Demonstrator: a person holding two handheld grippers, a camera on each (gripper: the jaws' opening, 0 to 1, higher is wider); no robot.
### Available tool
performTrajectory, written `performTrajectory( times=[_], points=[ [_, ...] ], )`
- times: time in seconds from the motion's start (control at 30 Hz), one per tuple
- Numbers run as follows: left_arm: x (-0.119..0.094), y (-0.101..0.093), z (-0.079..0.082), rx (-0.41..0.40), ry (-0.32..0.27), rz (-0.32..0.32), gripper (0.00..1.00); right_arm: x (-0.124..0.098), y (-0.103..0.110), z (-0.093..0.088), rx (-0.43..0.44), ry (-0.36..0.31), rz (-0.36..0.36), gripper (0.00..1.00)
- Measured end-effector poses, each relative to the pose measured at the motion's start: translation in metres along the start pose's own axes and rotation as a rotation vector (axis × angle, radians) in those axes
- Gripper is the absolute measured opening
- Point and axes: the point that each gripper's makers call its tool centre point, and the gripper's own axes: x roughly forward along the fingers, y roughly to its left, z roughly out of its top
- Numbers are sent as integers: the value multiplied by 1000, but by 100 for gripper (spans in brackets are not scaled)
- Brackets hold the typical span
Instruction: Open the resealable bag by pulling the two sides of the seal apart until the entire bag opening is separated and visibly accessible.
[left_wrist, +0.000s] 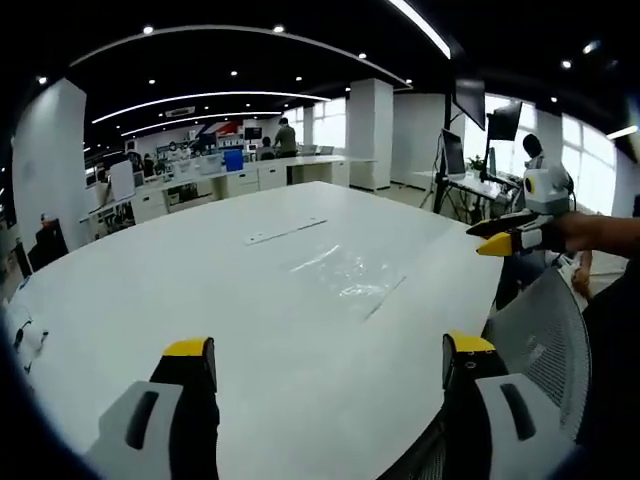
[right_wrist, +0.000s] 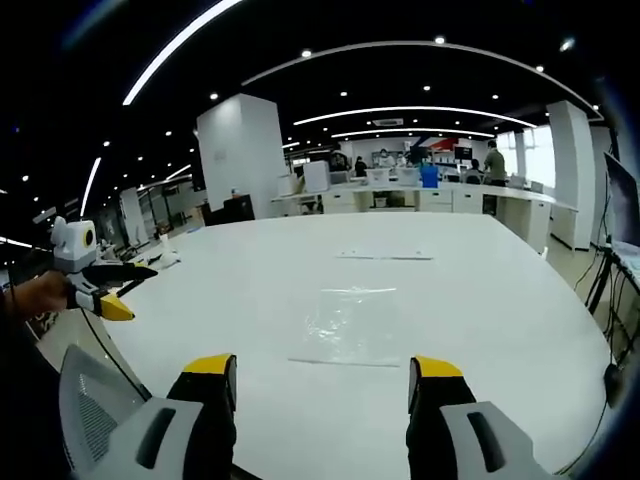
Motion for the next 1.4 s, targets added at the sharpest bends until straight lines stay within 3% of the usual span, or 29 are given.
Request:
performTrajectory(
  times=[0.3, 0.4, 0.87, 1.4],
  points=[
    [3, -1, -3, 0, 9, -12, 92, 13, 9, -7, -88, 58, 46, 69],
    [4, -1, -3, 0, 10, -14, 92, 19, 11, -8, -201, 94, 63, 68],
    [11, 5, -6, -21, 13, -9, 92, 54, 19, -7, -278, 136, 138, 66],
    [12, 8, -12, -49, 29, -5, 91, 101, 24, -35, -370, 230, 211, 61]
  ],
)
